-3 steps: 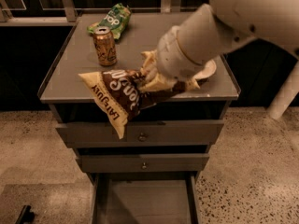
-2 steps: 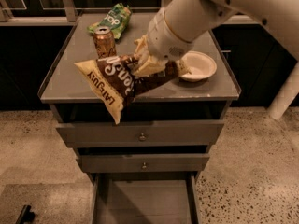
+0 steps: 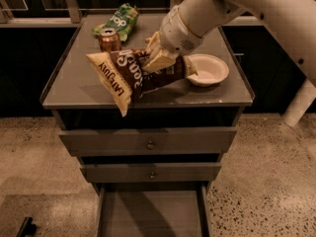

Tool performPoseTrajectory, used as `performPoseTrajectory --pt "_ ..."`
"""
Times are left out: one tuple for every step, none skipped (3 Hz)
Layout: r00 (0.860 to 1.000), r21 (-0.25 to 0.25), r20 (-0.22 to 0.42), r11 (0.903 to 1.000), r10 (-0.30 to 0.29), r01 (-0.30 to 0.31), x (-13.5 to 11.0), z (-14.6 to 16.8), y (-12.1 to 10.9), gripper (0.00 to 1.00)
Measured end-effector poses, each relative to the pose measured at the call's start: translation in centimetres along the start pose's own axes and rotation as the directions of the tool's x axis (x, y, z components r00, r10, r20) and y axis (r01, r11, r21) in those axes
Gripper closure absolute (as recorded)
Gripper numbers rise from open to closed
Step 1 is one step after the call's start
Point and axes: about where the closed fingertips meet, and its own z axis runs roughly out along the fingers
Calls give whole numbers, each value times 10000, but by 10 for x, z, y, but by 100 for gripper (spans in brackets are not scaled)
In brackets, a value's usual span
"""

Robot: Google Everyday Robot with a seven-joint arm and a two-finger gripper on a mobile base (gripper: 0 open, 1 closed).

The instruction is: Pick brown chip bag from bottom drawer and place on counter

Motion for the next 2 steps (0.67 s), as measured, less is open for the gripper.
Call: performPoseTrajectory --pt "9990 189 310 9993 332 -337 9 3 -17 100" --pt "9988 396 216 9982 431 -440 11 5 -29 100"
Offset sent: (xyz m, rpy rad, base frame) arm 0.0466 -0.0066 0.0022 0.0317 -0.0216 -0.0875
